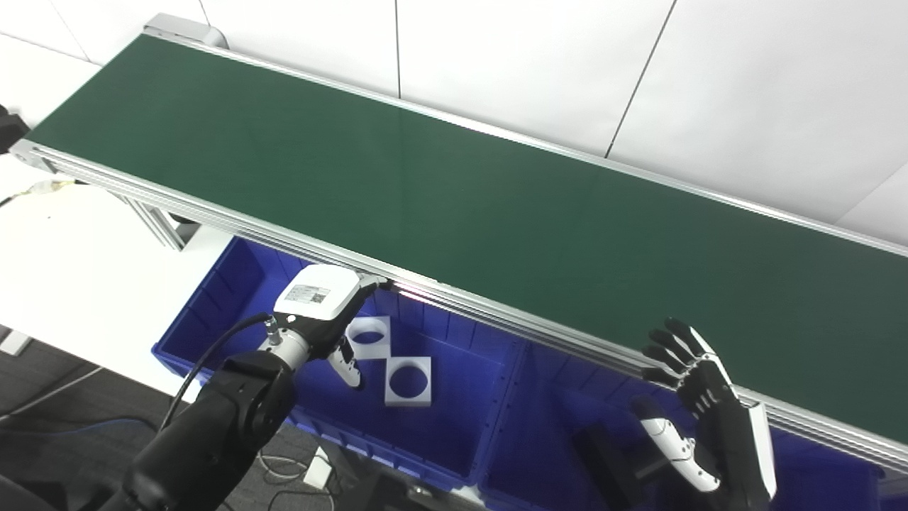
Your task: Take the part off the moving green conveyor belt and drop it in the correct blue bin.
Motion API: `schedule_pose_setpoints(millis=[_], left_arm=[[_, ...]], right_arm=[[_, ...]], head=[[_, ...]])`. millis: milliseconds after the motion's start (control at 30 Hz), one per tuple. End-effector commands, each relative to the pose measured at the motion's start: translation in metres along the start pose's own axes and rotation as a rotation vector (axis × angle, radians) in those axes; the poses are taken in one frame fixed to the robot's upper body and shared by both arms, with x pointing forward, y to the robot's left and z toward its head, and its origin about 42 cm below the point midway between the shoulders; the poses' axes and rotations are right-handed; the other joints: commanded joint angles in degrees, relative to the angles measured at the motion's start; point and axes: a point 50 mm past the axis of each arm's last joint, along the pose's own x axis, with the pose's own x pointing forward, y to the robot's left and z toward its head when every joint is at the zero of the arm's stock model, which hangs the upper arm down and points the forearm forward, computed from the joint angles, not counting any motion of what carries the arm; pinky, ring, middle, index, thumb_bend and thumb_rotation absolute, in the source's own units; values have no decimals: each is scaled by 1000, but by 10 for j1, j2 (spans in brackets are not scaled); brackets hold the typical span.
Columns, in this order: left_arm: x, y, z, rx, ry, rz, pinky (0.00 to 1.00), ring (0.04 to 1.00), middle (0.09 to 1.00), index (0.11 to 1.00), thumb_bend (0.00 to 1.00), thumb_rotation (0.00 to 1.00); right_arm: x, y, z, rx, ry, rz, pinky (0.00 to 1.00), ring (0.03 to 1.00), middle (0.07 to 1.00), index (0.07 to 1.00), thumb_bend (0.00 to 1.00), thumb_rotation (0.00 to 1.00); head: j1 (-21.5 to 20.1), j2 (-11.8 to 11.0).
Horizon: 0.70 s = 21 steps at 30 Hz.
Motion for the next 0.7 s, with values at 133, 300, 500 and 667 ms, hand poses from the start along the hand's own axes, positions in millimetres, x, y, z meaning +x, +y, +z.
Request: schedule_pose_setpoints(millis=[133,300,500,667], left_arm=[[-18,38,17,-108,-109,116,736,861,919,965,826,0],[-35,65,39,-386,-248,81,762,840,876,887,777,90],[-44,78,55,-605,-385,4,651,758,776,807,838,237],[-40,67,56,-794,-475,-62,717,773,802,798,913,352]], right_arm=[[1,1,6,2,-43,-9,661,770,814,867,626,506],[0,2,5,-1,-40,-5,661,768,813,866,628,508],[-1,4,3,3,-31,-8,663,767,811,865,642,510],[-1,9,0,12,-32,-4,663,768,815,865,628,485]], head=[[-10,-5],[-22,-11],[-41,-18],[-72,-24]])
